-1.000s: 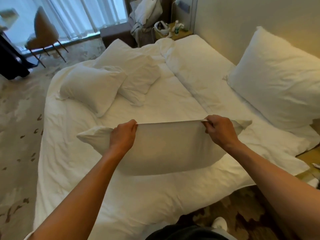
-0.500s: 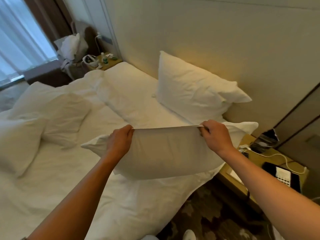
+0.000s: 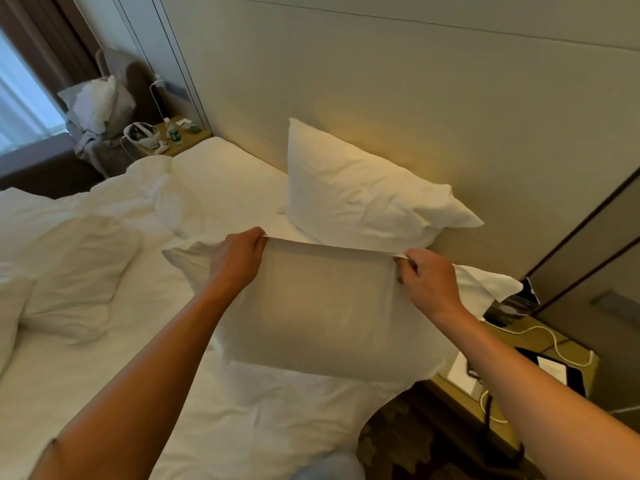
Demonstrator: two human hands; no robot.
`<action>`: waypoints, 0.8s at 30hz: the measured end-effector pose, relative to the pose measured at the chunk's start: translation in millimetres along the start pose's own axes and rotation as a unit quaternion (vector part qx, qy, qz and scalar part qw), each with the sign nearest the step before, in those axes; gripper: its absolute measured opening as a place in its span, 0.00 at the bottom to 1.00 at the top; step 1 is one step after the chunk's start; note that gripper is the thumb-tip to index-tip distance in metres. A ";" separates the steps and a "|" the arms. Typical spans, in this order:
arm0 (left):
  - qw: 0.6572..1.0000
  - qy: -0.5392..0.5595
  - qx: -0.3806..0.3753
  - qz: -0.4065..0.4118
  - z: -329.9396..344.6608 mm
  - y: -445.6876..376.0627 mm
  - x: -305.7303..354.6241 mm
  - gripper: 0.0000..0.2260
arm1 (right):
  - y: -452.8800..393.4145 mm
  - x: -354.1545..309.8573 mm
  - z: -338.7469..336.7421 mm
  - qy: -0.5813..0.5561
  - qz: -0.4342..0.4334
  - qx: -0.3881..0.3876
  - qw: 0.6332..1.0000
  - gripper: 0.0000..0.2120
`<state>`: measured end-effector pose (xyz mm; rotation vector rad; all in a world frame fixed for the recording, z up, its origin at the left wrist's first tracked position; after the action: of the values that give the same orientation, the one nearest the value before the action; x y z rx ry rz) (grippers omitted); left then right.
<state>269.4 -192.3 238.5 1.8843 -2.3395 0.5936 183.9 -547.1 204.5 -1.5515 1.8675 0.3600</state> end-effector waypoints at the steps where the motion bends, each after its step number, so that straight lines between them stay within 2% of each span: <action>1: 1.000 -0.002 -0.003 -0.005 0.8 -11.2 -7.9 0.11 | -9.3 -3.1 7.0 0.002 0.000 -0.003 1.000 0.16; 5: 0.999 0.007 -0.032 -0.019 18.5 -48.1 -41.3 0.12 | -39.8 -8.7 42.1 0.033 0.012 -0.025 0.999 0.17; 11: 0.991 0.028 -0.120 -0.045 82.8 -55.0 -85.2 0.13 | -51.2 11.6 108.5 0.072 0.070 -0.122 0.987 0.17; 18: 0.982 0.091 -0.155 -0.059 118.1 -78.5 -107.5 0.10 | -79.4 19.9 135.0 0.087 0.086 -0.112 0.986 0.15; 24: 0.977 0.087 -0.179 -0.071 135.3 -89.7 -120.6 0.12 | -100.3 22.4 140.8 0.094 0.092 -0.103 0.986 0.14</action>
<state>408.0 -142.8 99.9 1.7365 -2.0203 0.2856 322.1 -505.2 106.8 -1.5961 2.1871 0.5197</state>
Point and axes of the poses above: each hand's wrist, its own y-axis away from the middle knuckle, its own z-axis out of the palm, x = y × z, the point moved 2 cm from there along -y, towards the middle knuckle, and after that the axes turned 5 degrees about z, right-handed, at the moved point
